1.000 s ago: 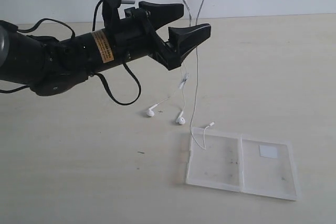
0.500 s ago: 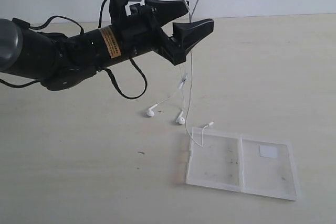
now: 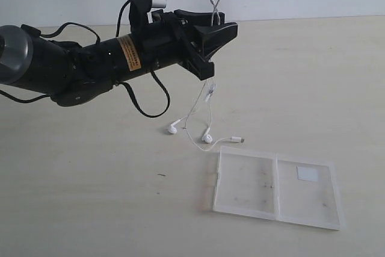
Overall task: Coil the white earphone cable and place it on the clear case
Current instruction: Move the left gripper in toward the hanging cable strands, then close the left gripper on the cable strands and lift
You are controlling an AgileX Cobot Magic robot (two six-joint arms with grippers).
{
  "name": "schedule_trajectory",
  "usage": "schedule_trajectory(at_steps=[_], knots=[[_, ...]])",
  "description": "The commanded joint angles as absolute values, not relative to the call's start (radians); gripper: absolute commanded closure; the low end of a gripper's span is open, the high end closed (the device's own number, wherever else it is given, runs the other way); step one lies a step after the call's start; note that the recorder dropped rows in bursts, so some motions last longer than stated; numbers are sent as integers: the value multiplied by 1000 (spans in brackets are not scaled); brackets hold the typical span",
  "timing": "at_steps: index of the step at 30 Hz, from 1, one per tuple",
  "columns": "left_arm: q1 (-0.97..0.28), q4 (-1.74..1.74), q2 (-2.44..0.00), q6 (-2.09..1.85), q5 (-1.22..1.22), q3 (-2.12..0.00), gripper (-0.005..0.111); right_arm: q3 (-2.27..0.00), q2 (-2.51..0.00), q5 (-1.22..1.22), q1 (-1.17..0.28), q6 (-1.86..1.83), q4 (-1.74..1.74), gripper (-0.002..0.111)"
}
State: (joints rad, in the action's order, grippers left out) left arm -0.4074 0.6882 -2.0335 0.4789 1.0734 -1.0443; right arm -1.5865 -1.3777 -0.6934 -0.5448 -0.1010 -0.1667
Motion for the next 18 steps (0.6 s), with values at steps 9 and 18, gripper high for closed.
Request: schedule_trajectory(at_steps=[9, 18], knots=[[-404, 688, -2035, 476, 1078, -1049, 68, -1585, -1381, -694, -539, -103, -145, 108], [-405, 702, -2035, 476, 1080, -1049, 73, -1585, -1381, -694, -539, -101, -137, 108]])
